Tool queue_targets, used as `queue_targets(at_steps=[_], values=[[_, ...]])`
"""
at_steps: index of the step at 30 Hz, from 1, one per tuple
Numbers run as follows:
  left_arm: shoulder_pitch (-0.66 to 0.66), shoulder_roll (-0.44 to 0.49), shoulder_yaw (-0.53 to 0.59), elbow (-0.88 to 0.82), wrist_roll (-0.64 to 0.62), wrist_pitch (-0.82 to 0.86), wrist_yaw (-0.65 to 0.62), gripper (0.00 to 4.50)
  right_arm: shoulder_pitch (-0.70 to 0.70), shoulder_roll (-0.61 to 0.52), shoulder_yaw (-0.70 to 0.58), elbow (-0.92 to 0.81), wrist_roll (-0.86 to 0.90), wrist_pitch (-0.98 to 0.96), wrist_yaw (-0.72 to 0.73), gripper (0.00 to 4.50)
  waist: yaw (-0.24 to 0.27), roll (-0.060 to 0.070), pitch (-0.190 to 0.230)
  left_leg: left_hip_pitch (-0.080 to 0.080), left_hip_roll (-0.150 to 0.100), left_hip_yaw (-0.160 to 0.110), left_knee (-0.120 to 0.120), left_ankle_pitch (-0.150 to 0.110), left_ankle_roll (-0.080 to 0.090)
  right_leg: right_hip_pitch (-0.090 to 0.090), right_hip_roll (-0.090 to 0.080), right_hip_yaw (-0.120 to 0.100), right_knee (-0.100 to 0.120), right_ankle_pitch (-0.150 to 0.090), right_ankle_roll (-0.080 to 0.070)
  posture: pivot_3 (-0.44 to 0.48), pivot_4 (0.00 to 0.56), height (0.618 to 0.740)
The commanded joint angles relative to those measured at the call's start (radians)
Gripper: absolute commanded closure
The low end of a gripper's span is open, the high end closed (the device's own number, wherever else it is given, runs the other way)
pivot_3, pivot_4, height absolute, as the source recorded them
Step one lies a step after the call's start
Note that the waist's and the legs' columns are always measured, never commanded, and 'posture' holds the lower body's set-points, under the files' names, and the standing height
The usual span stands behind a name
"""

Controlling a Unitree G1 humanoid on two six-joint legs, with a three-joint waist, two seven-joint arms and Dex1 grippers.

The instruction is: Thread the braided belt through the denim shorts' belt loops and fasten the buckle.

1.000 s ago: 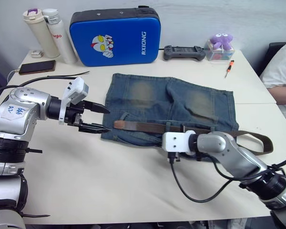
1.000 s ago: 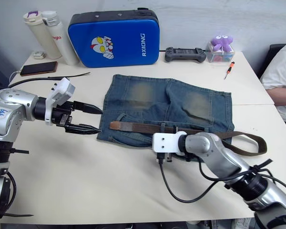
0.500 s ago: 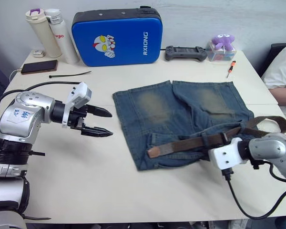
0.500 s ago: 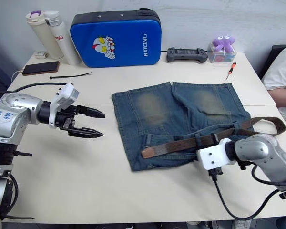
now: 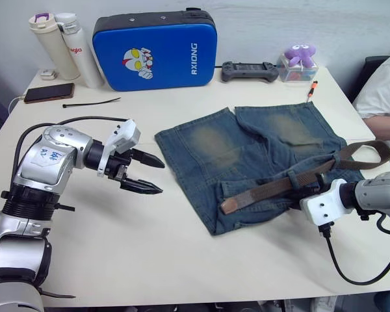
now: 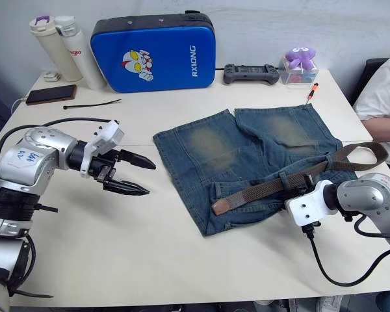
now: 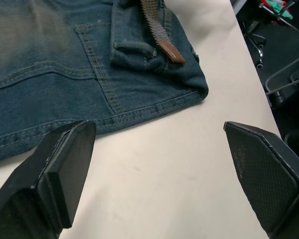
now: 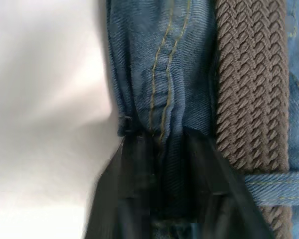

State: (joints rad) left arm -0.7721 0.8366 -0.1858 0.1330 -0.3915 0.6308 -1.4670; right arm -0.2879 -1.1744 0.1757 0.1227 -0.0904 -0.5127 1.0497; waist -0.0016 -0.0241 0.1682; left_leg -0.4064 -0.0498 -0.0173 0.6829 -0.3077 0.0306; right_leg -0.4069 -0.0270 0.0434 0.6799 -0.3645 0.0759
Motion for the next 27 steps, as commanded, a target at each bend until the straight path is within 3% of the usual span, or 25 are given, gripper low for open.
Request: queue_targets(at_steps=[1, 4, 8, 11, 13, 16, 17, 19, 21, 23, 27], values=[[-0.014, -0.012, 0.000, -0.021, -0.023, 0.005, -0.036, 0.00, 0.045, -0.054, -0.108, -0.120, 0.070, 0.089, 0.022, 1.37, 0.000, 0.000, 0.000, 0.000, 0.000, 0.000, 0.000, 0.000, 0.000, 0.000, 0.000, 0.000, 0.000, 0.000, 0.000, 0.000, 0.150, 0.740], [-0.025, -0.038, -0.009, -0.009, -0.022, 0.002, -0.047, 0.00, 0.108, -0.100, -0.225, -0.270, 0.162, 0.259, 0.056, 0.01, 0.001, 0.005, 0.001, 0.000, 0.000, 0.000, 0.000, 0.000, 0.000, 0.000, 0.000, 0.000, 0.000, 0.000, 0.000, 0.000, 0.150, 0.740], [-0.041, -0.066, -0.020, 0.010, -0.011, -0.003, -0.047, 0.00, 0.220, -0.113, -0.358, -0.450, 0.250, 0.474, 0.083, 0.01, 0.002, 0.005, 0.001, 0.000, 0.001, -0.001, 0.000, 0.000, 0.000, 0.000, 0.001, 0.000, 0.000, 0.000, 0.000, 0.000, 0.150, 0.740], [-0.064, -0.103, -0.037, 0.033, 0.008, -0.002, -0.022, 0.00, 0.321, -0.031, -0.505, -0.650, 0.485, 0.882, -0.006, 0.01, 0.006, 0.004, 0.001, 0.000, 0.001, -0.001, 0.000, 0.000, 0.000, 0.001, 0.001, 0.000, 0.000, 0.000, 0.000, 0.000, 0.150, 0.740], [-0.065, -0.118, -0.041, 0.027, 0.009, 0.004, -0.014, 0.00, 0.382, 0.065, -0.576, -0.766, 0.752, 1.178, -0.164, 0.01, 0.009, 0.004, 0.001, 0.000, 0.001, -0.002, 0.000, 0.000, 0.000, 0.002, 0.001, 0.000, 0.000, 0.000, 0.000, 0.000, 0.150, 0.740], [-0.058, -0.128, -0.035, 0.002, -0.001, 0.019, -0.007, 0.00, 0.423, 0.216, -0.668, -0.841, 1.129, 1.413, -0.486, 0.01, 0.013, 0.001, 0.000, 0.000, 0.002, -0.003, 0.001, 0.000, 0.000, 0.003, 0.001, -0.001, 0.001, 0.000, 0.000, 0.000, 0.150, 0.740], [-0.055, -0.130, -0.033, -0.006, -0.002, 0.022, -0.002, 0.00, 0.441, 0.249, -0.689, -0.846, 1.236, 1.445, -0.595, 0.01, 0.012, 0.001, 0.000, 0.000, 0.002, -0.003, 0.000, 0.000, 0.000, 0.003, 0.001, -0.001, 0.000, 0.000, 0.000, 0.000, 0.150, 0.740], [-0.048, -0.130, -0.028, -0.024, -0.007, 0.031, 0.008, 0.00, 0.560, 0.172, -0.663, -0.784, 1.676, 1.462, -0.835, 0.01, 0.013, 0.002, 0.000, 0.000, 0.002, -0.002, 0.000, 0.000, 0.000, 0.003, 0.001, -0.001, 0.000, 0.000, 0.000, 0.000, 0.150, 0.740], [-0.042, -0.130, -0.020, -0.039, -0.012, 0.040, 0.022, 0.00, 0.588, 0.210, -0.583, -0.728, 1.969, 1.352, -1.052, 0.01, 0.011, -0.001, 0.000, 0.001, 0.001, -0.002, 0.000, 0.000, 0.000, 0.004, 0.000, -0.001, -0.001, 0.000, 0.000, 0.000, 0.150, 0.740], [-0.034, -0.127, -0.012, -0.057, -0.023, 0.053, 0.027, 0.00, 0.561, 0.275, -0.530, -0.713, 2.054, 1.281, -1.162, 0.01, 0.007, -0.002, 0.000, 0.002, 0.002, -0.004, 0.000, 0.000, 0.000, 0.009, 0.001, -0.003, -0.005, 0.000, 0.000, 0.000, 0.150, 0.740], [-0.023, -0.119, -0.002, -0.088, -0.032, 0.085, 0.048, 0.00, 0.442, 0.453, -0.439, -0.691, 2.063, 1.220, -1.325, 0.01, -0.005, -0.001, 0.000, 0.005, 0.002, -0.003, 0.000, -0.001, 0.003, 0.011, 0.001, -0.003, -0.009, 0.000, 0.000, 0.000, 0.150, 0.740]])
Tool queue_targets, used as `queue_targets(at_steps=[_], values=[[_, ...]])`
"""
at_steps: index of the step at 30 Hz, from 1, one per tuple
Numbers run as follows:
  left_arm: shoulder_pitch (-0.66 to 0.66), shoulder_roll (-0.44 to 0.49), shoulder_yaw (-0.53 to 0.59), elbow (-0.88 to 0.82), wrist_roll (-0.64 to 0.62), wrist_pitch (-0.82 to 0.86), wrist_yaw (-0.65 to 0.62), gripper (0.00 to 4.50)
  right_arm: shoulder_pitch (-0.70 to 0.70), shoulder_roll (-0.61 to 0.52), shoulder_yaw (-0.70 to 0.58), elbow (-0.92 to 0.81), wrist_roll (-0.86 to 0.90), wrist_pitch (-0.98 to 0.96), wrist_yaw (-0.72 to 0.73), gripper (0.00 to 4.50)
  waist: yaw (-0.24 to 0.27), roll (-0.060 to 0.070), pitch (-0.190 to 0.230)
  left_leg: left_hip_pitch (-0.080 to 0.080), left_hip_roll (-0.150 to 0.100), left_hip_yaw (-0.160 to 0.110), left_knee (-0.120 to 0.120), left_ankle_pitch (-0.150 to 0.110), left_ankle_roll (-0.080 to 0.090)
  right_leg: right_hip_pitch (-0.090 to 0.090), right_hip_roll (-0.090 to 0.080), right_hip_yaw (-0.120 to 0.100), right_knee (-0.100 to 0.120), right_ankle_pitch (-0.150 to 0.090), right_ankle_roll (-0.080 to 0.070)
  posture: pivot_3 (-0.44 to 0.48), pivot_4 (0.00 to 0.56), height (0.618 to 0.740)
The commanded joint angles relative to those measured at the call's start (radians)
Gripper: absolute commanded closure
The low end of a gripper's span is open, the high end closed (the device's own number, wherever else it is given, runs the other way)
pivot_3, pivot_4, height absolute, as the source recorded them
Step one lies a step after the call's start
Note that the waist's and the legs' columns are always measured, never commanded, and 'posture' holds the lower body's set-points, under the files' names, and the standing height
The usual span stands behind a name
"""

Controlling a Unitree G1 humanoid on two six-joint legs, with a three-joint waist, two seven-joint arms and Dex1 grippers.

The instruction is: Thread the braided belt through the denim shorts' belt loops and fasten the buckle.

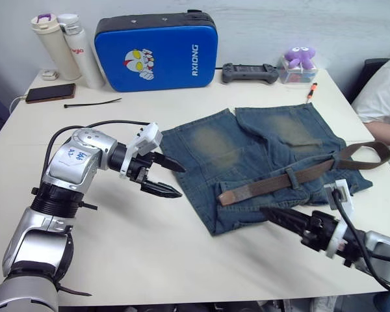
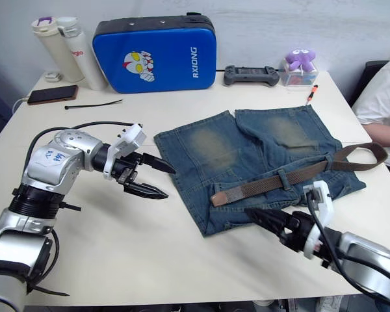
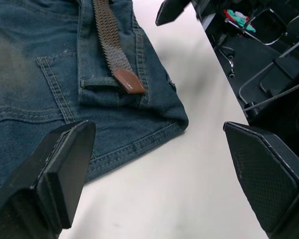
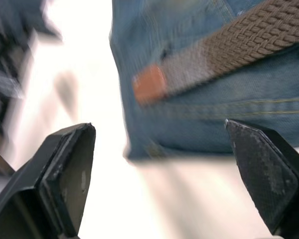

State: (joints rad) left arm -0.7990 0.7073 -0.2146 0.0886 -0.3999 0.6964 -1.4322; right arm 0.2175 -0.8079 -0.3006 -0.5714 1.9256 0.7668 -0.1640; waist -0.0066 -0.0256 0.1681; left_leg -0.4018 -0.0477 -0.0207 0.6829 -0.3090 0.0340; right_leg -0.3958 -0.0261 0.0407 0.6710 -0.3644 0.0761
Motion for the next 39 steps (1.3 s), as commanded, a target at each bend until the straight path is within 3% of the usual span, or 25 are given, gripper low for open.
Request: queue_targets(at_steps=[1, 7, 13, 29, 39], values=[[0.007, 0.011, 0.032, -0.051, -0.028, 0.026, 0.020, 0.00, -0.097, 0.135, 0.050, 0.009, 0.047, -0.071, -0.149, 0.01, 0.001, 0.001, 0.000, 0.000, 0.000, 0.000, 0.000, 0.000, 0.000, 0.000, 0.000, 0.000, 0.000, 0.000, 0.000, 0.000, 0.150, 0.740], [0.020, 0.021, 0.055, -0.092, -0.052, 0.060, 0.043, 0.00, -0.210, 0.290, 0.042, 0.075, 0.047, -0.059, -0.316, 0.01, 0.003, 0.002, 0.000, -0.001, 0.000, 0.000, -0.001, 0.001, -0.002, -0.001, 0.000, 0.000, 0.003, 0.000, 0.000, 0.000, 0.150, 0.740], [0.044, 0.050, 0.112, -0.153, -0.100, 0.107, 0.082, 0.00, -0.221, 0.336, 0.016, 0.126, 0.047, 0.025, -0.363, 0.01, 0.002, 0.002, 0.000, -0.001, 0.000, -0.001, -0.001, 0.001, -0.002, -0.002, 0.000, -0.001, 0.003, 0.000, 0.000, 0.000, 0.150, 0.740], [0.095, 0.064, 0.191, -0.224, -0.156, 0.125, 0.186, 0.00, -0.238, 0.342, -0.097, 0.229, 0.047, 0.151, -0.357, 0.01, 0.002, 0.004, 0.000, -0.001, 0.000, 0.000, -0.002, 0.001, -0.002, -0.002, 0.000, -0.001, 0.002, 0.000, 0.000, 0.000, 0.150, 0.740], [0.113, 0.055, 0.204, -0.250, -0.171, 0.127, 0.237, 0.00, -0.298, 0.403, -0.044, 0.231, 0.047, 0.158, -0.270, 0.01, 0.000, 0.005, 0.000, -0.001, 0.000, 0.000, -0.003, 0.000, 0.000, -0.002, 0.000, -0.001, 0.002, 0.000, 0.000, 0.000, 0.150, 0.740]])
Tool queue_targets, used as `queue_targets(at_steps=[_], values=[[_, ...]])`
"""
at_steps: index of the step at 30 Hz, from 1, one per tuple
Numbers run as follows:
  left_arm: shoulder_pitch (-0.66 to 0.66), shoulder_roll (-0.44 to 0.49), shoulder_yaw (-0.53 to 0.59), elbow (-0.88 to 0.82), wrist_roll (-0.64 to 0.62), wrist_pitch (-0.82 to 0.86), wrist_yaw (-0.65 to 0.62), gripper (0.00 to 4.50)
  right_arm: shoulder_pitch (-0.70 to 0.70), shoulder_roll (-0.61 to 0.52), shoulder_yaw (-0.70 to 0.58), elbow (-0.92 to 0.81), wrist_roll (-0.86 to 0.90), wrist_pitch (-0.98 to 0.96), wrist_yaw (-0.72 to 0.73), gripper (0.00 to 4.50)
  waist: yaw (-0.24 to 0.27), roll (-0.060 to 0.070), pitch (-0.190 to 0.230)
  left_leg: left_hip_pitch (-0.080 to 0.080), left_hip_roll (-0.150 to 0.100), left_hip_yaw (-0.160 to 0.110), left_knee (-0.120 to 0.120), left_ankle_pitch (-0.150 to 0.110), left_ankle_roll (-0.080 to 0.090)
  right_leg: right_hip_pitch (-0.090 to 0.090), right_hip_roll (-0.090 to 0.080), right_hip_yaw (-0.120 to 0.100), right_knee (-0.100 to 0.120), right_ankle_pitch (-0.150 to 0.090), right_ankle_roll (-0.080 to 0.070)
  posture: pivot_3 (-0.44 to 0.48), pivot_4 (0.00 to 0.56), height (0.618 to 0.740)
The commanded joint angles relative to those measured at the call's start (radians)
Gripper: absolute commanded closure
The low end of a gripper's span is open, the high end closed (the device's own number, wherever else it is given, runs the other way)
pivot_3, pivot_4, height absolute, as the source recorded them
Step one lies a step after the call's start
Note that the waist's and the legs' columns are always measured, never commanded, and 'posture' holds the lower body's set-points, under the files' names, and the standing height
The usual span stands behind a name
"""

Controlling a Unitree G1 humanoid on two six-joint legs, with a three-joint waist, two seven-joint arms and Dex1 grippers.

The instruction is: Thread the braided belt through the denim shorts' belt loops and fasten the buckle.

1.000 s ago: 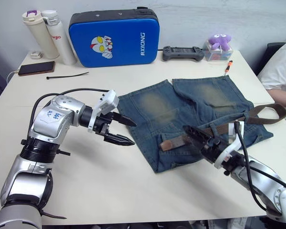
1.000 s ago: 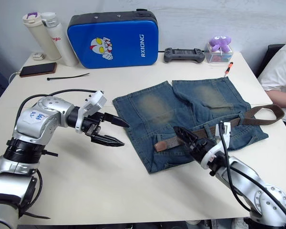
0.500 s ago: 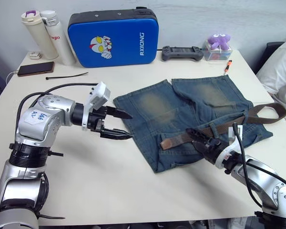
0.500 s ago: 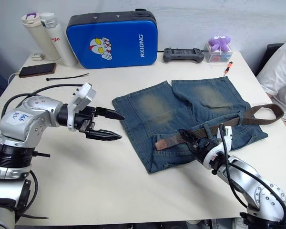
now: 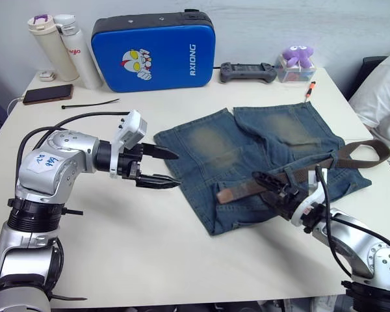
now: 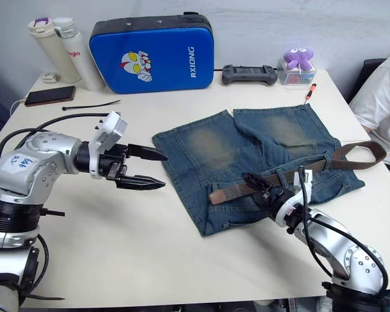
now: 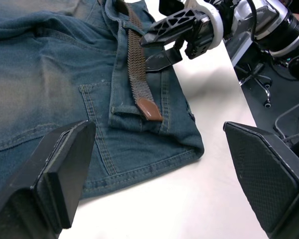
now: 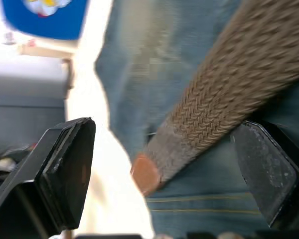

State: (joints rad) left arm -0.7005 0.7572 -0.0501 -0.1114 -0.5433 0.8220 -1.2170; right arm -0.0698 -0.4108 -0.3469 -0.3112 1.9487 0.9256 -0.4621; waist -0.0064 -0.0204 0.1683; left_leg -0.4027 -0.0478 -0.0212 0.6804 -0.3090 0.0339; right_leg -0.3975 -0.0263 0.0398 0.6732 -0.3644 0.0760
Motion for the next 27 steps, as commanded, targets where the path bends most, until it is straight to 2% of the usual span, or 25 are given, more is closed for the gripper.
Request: queue_targets(at_steps=[1, 9, 10, 14, 16, 19, 27], values=[[0.021, 0.007, 0.044, -0.058, -0.034, 0.004, 0.027, 0.00, -0.011, 0.007, 0.007, -0.024, 0.024, -0.003, 0.028, 0.01, -0.001, 0.000, 0.000, 0.000, 0.000, 0.000, 0.000, 0.000, 0.000, 0.000, 0.000, 0.000, 0.000, 0.000, 0.000, 0.000, 0.150, 0.740], [0.032, 0.016, 0.052, -0.072, -0.045, 0.006, 0.057, 0.00, 0.024, 0.031, 0.056, 0.010, 0.024, -0.040, 0.039, 0.01, -0.001, 0.000, 0.000, 0.000, 0.000, 0.000, 0.000, 0.000, 0.000, 0.000, 0.000, 0.000, 0.000, 0.000, 0.000, 0.000, 0.150, 0.740], [0.030, 0.016, 0.050, -0.070, -0.044, 0.004, 0.057, 0.00, 0.028, 0.033, 0.063, 0.016, 0.024, -0.048, 0.040, 0.54, -0.001, 0.000, 0.000, 0.000, 0.000, 0.000, 0.000, 0.000, 0.000, 0.000, 0.000, 0.000, 0.000, 0.000, 0.000, 0.000, 0.150, 0.740], [0.021, 0.014, 0.043, -0.059, -0.035, -0.003, 0.060, 0.00, 0.038, 0.037, 0.085, 0.019, 0.024, -0.080, 0.050, 2.07, 0.000, 0.000, 0.000, 0.000, 0.000, 0.000, 0.000, 0.000, 0.000, 0.000, 0.000, 0.000, -0.001, 0.000, 0.000, 0.000, 0.150, 0.740], [0.018, 0.016, 0.040, -0.054, -0.032, -0.007, 0.058, 0.00, 0.043, 0.034, 0.086, 0.019, 0.023, -0.101, 0.056, 3.14, 0.000, 0.000, 0.000, 0.000, 0.000, 0.000, 0.000, 0.000, 0.000, 0.000, 0.000, 0.000, -0.001, 0.000, 0.000, 0.000, 0.150, 0.740], [0.014, 0.014, 0.035, -0.046, -0.028, -0.012, 0.056, 0.00, 0.053, 0.032, 0.078, 0.017, 0.023, -0.134, 0.060, 4.37, 0.000, 0.001, 0.000, 0.000, 0.000, 0.000, 0.000, 0.000, 0.000, 0.000, 0.000, 0.000, -0.001, 0.000, 0.000, 0.000, 0.150, 0.740], [0.010, 0.008, 0.025, -0.034, -0.022, -0.024, 0.057, 0.00, 0.016, -0.003, 0.032, -0.026, 0.023, -0.197, 0.063, 4.37, 0.000, 0.002, 0.001, 0.000, 0.000, 0.000, 0.000, 0.000, 0.000, 0.000, 0.000, 0.000, -0.001, 0.000, 0.000, 0.000, 0.150, 0.740]])
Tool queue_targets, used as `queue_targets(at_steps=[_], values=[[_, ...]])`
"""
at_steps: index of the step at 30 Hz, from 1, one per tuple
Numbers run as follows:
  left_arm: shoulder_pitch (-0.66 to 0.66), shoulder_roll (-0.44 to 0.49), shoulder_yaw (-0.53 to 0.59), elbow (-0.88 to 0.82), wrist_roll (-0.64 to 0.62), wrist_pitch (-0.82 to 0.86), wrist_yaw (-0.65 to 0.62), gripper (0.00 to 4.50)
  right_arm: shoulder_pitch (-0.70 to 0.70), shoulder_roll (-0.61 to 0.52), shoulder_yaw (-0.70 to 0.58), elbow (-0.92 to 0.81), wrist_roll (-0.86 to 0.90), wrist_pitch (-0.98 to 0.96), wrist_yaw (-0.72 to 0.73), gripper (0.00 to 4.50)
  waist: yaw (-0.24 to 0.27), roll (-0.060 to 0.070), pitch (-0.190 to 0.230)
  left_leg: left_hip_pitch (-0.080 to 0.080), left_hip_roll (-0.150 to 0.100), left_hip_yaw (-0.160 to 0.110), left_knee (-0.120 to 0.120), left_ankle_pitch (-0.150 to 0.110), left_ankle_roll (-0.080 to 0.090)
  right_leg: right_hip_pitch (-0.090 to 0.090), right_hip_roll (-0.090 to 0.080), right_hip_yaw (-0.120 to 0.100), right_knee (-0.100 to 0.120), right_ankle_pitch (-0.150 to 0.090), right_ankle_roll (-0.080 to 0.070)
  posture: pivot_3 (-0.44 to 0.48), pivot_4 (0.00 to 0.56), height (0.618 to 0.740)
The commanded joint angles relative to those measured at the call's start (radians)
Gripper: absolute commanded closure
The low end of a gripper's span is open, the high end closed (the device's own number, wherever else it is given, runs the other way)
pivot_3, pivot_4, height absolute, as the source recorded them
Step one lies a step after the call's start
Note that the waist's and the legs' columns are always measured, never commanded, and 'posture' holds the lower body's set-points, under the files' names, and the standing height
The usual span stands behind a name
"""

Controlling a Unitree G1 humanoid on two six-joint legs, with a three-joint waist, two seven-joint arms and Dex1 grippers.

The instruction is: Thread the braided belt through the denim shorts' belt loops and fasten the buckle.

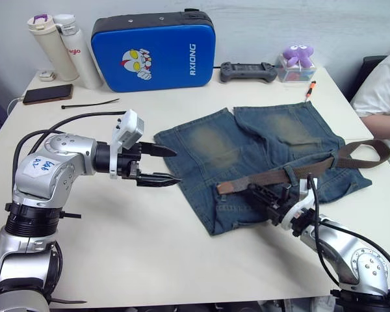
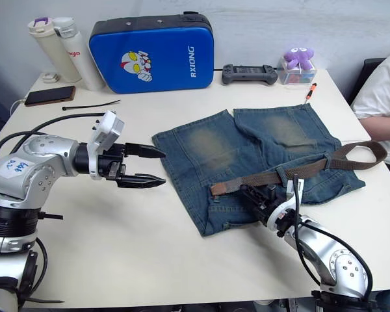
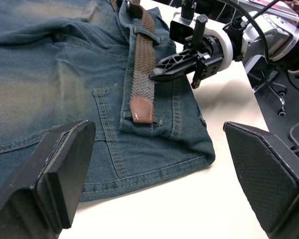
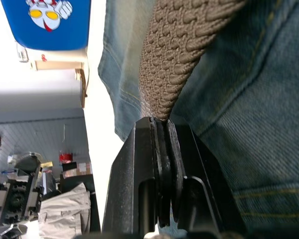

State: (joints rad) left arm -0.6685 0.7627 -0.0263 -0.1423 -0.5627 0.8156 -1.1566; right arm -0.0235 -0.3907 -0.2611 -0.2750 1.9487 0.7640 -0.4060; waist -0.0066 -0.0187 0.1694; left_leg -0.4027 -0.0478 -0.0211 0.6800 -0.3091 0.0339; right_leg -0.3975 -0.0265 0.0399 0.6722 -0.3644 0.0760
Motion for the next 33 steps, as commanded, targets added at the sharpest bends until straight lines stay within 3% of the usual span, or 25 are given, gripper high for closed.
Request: queue_targets(at_steps=[1, 12, 24, 33], values=[[-0.023, 0.002, 0.000, -0.001, -0.002, -0.019, -0.004, 0.00, -0.039, -0.029, -0.061, -0.067, 0.023, -0.042, 0.001, 4.37, 0.000, 0.000, 0.000, 0.000, 0.000, 0.000, 0.000, 0.000, 0.000, 0.000, 0.000, 0.000, 0.000, 0.000, 0.000, 0.000, 0.150, 0.740], [-0.031, 0.001, -0.020, 0.018, 0.010, -0.040, -0.007, 0.00, 0.009, -0.180, -0.034, -0.067, -0.028, -0.002, 0.032, 4.37, 0.003, 0.000, 0.000, 0.000, 0.000, 0.000, 0.000, 0.000, 0.001, 0.000, 0.000, 0.000, -0.003, 0.000, 0.000, 0.000, 0.150, 0.740], [-0.034, -0.007, -0.043, 0.031, 0.022, -0.058, -0.008, 0.00, 0.056, -0.063, 0.098, -0.064, -0.099, -0.007, 0.024, 4.37, 0.000, 0.001, 0.001, 0.000, 0.000, 0.000, -0.001, 0.000, 0.001, 0.000, 0.000, 0.000, -0.001, 0.000, 0.000, 0.000, 0.150, 0.740], [-0.018, -0.017, -0.041, 0.012, 0.011, -0.036, 0.014, 0.00, -0.039, 0.078, 0.195, -0.060, -0.141, -0.057, -0.049, 4.37, -0.015, 0.002, 0.001, 0.000, 0.000, 0.000, -0.002, 0.000, 0.000, 0.000, 0.000, 0.000, -0.002, 0.000, 0.000, 0.000, 0.150, 0.740]])
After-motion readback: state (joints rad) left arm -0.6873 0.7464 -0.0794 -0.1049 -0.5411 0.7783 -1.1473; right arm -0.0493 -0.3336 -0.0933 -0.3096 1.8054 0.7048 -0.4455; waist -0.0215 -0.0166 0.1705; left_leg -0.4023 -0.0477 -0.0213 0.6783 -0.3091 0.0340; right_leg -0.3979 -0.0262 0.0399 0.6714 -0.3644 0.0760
